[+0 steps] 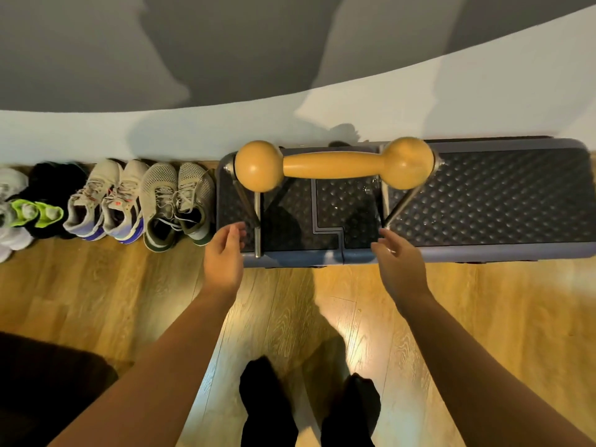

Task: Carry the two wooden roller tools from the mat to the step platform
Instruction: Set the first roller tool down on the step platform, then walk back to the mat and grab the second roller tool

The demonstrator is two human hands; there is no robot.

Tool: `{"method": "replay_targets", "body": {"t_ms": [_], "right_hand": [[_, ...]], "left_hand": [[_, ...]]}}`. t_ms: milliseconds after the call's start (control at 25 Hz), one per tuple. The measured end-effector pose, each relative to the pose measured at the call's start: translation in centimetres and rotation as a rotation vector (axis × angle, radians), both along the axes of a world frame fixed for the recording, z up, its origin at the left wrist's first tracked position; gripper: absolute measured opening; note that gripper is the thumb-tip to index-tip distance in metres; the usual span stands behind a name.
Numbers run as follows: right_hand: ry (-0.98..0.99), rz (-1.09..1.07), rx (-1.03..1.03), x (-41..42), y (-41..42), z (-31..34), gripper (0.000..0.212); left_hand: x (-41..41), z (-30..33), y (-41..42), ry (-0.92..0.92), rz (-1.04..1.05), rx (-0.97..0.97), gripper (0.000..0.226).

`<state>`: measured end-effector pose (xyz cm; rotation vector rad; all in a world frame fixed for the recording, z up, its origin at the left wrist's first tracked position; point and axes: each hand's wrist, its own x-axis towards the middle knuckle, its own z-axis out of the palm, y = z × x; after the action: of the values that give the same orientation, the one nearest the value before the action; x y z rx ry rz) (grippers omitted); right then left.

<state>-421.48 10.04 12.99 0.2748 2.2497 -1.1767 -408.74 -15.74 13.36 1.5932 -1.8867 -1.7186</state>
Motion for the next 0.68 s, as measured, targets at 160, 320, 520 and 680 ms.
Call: {"method": "replay_targets", "body": {"t_ms": [160, 320, 520, 680], "right_hand": [[0.062, 0.259, -0.011, -0.4, -1.1, 5.4, 0.048], [0.091, 0.399, -0.097, -1.5, -1.5, 13.5, 0.035], [0.21, 0.438, -0.179, -3.1, -3.9, 26.5, 0.033], [0.28, 0.479, -0.262, -4.0, -6.8, 38.2, 0.033]], "left_hand": [[-0.3, 4.6, 1.5, 0.028, -0.199, -0.057, 0.027], [-1.8, 12.8, 1.8, 0.103, -0.4, -0.156, 0.027], [-3.5, 27.3, -0.3, 0.214, -0.51, -0.335, 0.032], [-3.8, 39.3, -1.3, 0.218, -0.518, -0.451, 0.032]]}}
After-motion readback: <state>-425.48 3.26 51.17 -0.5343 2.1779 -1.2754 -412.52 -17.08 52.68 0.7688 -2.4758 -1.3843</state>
